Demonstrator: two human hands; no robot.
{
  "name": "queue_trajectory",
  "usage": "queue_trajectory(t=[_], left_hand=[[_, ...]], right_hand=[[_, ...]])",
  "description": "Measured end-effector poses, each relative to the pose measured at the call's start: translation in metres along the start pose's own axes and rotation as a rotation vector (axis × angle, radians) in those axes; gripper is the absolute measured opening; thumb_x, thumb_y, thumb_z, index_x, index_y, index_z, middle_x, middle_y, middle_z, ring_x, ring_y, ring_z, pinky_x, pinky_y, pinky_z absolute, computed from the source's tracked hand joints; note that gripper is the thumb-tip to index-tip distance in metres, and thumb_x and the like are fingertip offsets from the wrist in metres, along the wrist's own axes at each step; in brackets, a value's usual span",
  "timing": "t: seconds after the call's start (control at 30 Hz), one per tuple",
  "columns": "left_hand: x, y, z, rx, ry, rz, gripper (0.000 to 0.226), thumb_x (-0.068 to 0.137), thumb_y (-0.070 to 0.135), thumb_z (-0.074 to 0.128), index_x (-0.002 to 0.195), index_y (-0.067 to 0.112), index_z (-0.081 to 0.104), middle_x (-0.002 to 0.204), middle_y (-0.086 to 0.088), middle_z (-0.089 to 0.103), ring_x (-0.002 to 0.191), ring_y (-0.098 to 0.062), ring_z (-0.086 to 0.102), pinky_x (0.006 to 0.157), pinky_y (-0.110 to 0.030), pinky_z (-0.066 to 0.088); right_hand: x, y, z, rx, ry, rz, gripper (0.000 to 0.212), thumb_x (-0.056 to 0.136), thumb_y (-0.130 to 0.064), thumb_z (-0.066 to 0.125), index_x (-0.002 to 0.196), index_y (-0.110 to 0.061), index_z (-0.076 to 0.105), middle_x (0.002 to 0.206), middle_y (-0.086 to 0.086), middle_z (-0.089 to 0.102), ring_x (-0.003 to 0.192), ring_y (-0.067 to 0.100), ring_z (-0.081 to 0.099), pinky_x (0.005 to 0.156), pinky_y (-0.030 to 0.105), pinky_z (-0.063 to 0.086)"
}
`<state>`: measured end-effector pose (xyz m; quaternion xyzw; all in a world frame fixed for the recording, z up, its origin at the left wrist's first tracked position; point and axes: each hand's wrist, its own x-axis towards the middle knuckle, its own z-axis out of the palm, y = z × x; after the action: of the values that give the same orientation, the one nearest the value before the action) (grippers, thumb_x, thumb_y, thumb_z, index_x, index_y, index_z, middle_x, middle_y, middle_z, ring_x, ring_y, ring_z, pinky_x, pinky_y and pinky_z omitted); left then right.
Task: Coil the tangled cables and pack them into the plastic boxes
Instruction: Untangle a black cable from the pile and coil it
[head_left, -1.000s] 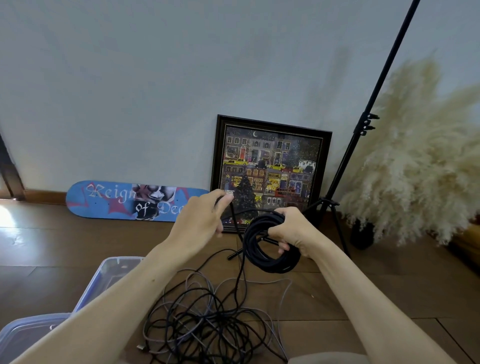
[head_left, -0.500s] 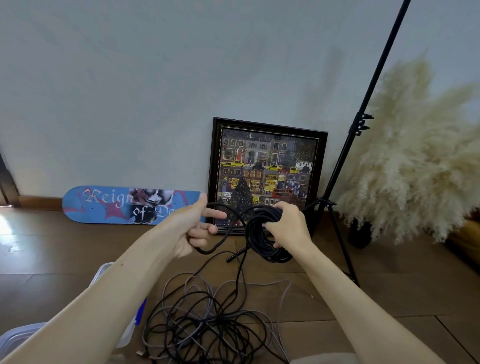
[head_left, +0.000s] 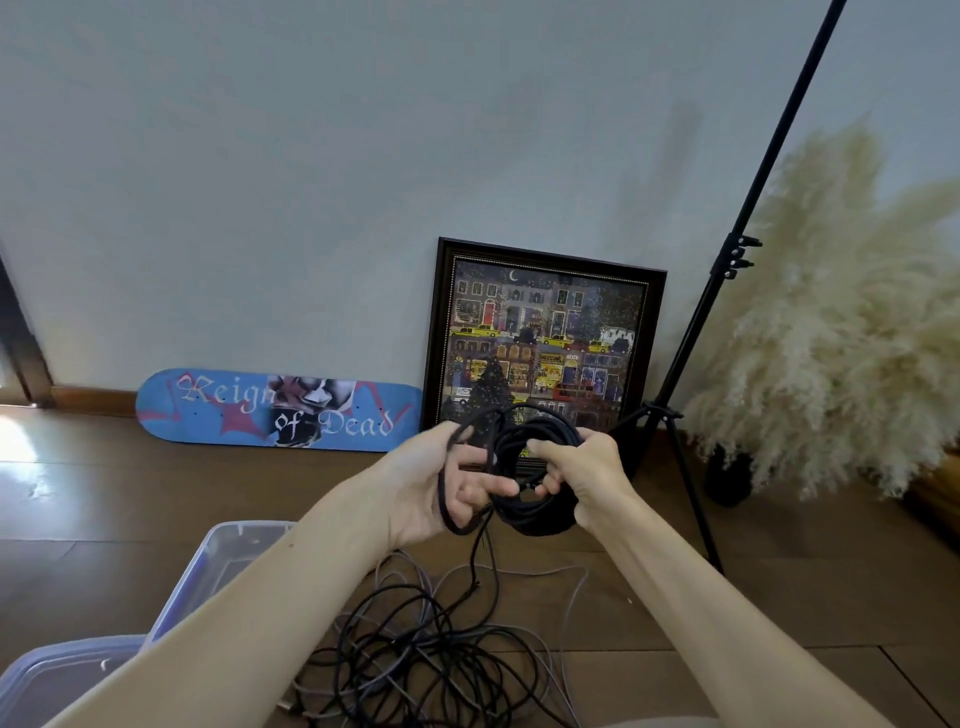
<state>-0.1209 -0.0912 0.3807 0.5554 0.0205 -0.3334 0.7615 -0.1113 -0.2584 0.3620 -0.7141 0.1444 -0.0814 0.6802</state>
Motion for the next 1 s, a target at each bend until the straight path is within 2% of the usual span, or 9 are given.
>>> queue_trajectory(t=[0.1,0.23,0.33,0.43,0.53,0.67,0.73,0.87,1.0], left_hand=[[0.0,-0.008,0.014,0.301,0.174,0.075,0.03,0.099,0.037,0.043,0.114,0.012,0.049,0.071,-0.015,0.064,0.039,-0.012,0.039,0.035,-0.016,0.029],[0.012,-0.023,0.023,0.726,0.387,0.188,0.035,0.097,0.038,0.042,0.115,0.008,0.041,0.066,-0.01,0.058,0.036,-0.014,0.042,0.033,-0.017,0.032],[0.012,-0.028,0.02,0.867,0.454,0.21,0.038,0.094,0.037,0.044,0.115,0.005,0.039,0.081,-0.011,0.062,0.05,-0.022,0.057,0.04,-0.027,0.048],[0.009,-0.028,0.017,0.94,0.487,0.238,0.033,0.094,0.035,0.044,0.107,0.005,0.041,0.09,-0.015,0.065,0.062,-0.031,0.065,0.055,-0.037,0.057],[0.005,-0.025,0.015,0.876,0.474,0.243,0.03,0.095,0.029,0.042,0.108,0.002,0.044,0.069,-0.009,0.061,0.042,-0.022,0.056,0.039,-0.027,0.048],[0.008,-0.021,0.008,1.061,0.563,0.285,0.027,0.098,0.027,0.038,0.102,0.002,0.046,0.084,-0.015,0.063,0.064,-0.027,0.063,0.052,-0.03,0.045],[0.009,-0.018,0.004,1.081,0.575,0.284,0.039,0.1,0.037,0.034,0.09,0.003,0.05,0.066,-0.012,0.062,0.053,-0.024,0.06,0.055,-0.03,0.048],[0.01,-0.007,-0.007,1.174,0.765,0.374,0.067,0.097,0.058,0.024,0.087,0.004,0.063,0.083,-0.009,0.064,0.081,-0.028,0.06,0.072,-0.034,0.042],[0.008,0.001,-0.011,1.083,0.722,0.591,0.05,0.1,0.043,0.035,0.081,0.005,0.062,0.076,-0.007,0.061,0.077,-0.027,0.059,0.071,-0.037,0.042]], right_hand=[[-0.01,-0.003,0.01,0.134,-0.033,0.01,0.03,0.084,-0.023,0.074,0.075,-0.003,0.053,0.041,0.004,0.037,0.034,0.015,0.034,0.041,0.027,0.041],[-0.022,-0.009,0.022,0.145,-0.04,0.048,0.056,0.084,-0.061,0.058,0.069,-0.008,0.047,0.045,0.008,0.038,0.034,0.017,0.039,0.038,0.023,0.04],[-0.026,-0.01,0.026,0.091,-0.069,0.066,0.065,0.082,-0.071,0.05,0.062,-0.009,0.044,0.046,0.009,0.04,0.034,0.017,0.041,0.036,0.02,0.039],[-0.031,-0.01,0.028,0.029,-0.136,0.045,0.057,0.082,-0.055,0.066,0.055,-0.008,0.047,0.043,0.008,0.043,0.034,0.017,0.042,0.038,0.018,0.038],[-0.033,-0.01,0.028,-0.039,-0.211,-0.012,0.039,0.082,-0.025,0.076,0.057,-0.006,0.052,0.038,0.005,0.047,0.032,0.015,0.041,0.039,0.02,0.037],[-0.031,-0.008,0.03,-0.11,-0.21,-0.039,0.018,0.081,0.002,0.064,0.076,-0.006,0.05,0.038,0.003,0.045,0.03,0.014,0.04,0.038,0.022,0.038],[-0.028,-0.009,0.028,-0.072,-0.225,-0.025,0.019,0.082,0.009,0.057,0.081,-0.007,0.047,0.038,-0.001,0.042,0.032,0.015,0.036,0.039,0.025,0.039],[-0.024,-0.008,0.02,-0.056,-0.335,0.008,0.024,0.083,0.014,0.05,0.08,-0.009,0.043,0.04,0.001,0.034,0.034,0.016,0.03,0.04,0.027,0.038],[-0.023,-0.009,0.017,-0.123,-0.447,0.03,0.024,0.081,0.015,0.047,0.078,-0.009,0.044,0.042,0.003,0.032,0.034,0.016,0.029,0.041,0.026,0.038]])
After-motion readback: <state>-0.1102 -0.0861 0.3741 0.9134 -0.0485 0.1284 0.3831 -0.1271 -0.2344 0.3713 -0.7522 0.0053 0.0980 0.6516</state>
